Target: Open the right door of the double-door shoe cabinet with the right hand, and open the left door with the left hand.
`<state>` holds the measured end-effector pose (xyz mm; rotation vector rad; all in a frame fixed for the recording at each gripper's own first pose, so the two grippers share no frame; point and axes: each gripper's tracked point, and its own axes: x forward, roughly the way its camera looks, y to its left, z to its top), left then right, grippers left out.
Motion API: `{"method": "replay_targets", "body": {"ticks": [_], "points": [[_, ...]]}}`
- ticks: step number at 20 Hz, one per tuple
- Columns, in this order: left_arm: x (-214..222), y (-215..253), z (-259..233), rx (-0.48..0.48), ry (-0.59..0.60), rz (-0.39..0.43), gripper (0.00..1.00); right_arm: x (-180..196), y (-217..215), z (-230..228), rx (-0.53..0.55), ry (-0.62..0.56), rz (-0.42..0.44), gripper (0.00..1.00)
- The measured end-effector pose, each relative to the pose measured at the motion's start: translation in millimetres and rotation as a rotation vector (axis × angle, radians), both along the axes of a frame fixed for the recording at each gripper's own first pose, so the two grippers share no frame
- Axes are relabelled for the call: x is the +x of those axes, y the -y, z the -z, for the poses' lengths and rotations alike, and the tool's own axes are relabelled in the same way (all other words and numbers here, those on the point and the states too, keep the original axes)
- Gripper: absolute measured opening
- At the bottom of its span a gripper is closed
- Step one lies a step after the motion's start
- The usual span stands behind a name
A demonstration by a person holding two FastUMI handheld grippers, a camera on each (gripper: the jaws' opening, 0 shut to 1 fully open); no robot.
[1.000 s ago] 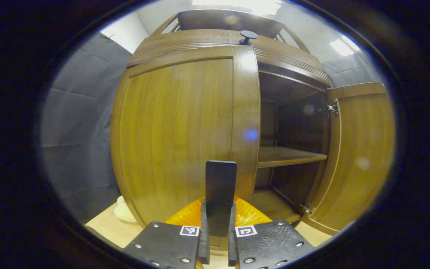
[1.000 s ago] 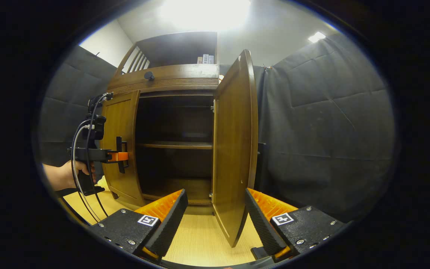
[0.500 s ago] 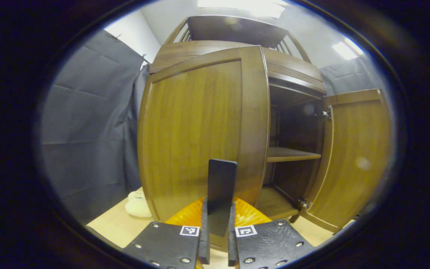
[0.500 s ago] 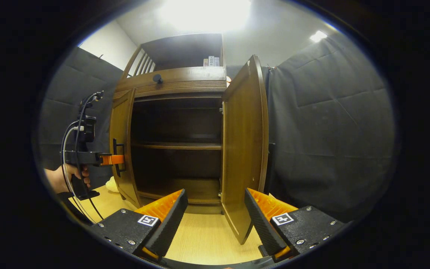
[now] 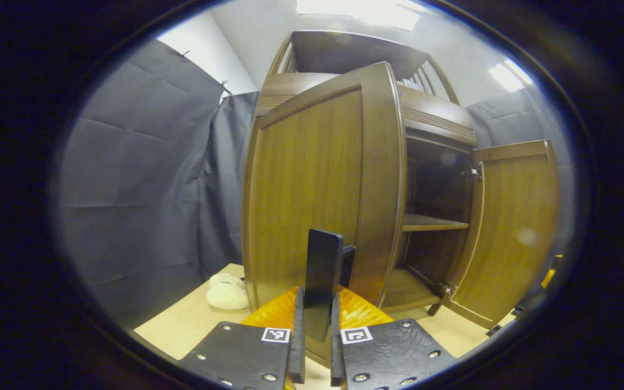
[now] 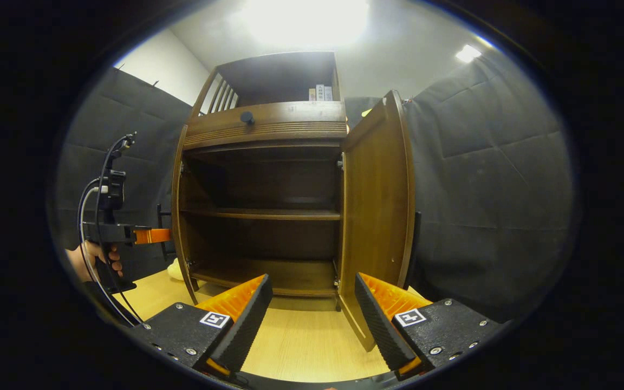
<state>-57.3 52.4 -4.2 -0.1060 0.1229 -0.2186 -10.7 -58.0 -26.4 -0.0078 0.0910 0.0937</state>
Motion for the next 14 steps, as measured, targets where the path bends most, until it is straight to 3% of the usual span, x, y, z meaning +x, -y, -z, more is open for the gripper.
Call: {"method": "replay_targets", "body": {"ticks": [2, 3, 14], "points": [[1.1, -6.5, -0.2, -0.003, -0.001, -0.016, 0.24, -2.3, -9.7, -0.1, 0.005, 0.000, -0.017, 0.94], [2.2, -10.9, -0.2, -0.001, -0.002, -0.025, 0.19, -3.0, -14.8, 0.6, 0.005, 0.000, -0.024, 0.95], [0.8, -28.8, -9.9, 0.060, 0.031, -0.117, 0.22, -10.0, -57.7, -3.0, -0.003, 0.006, -0.095, 0.94]]}}
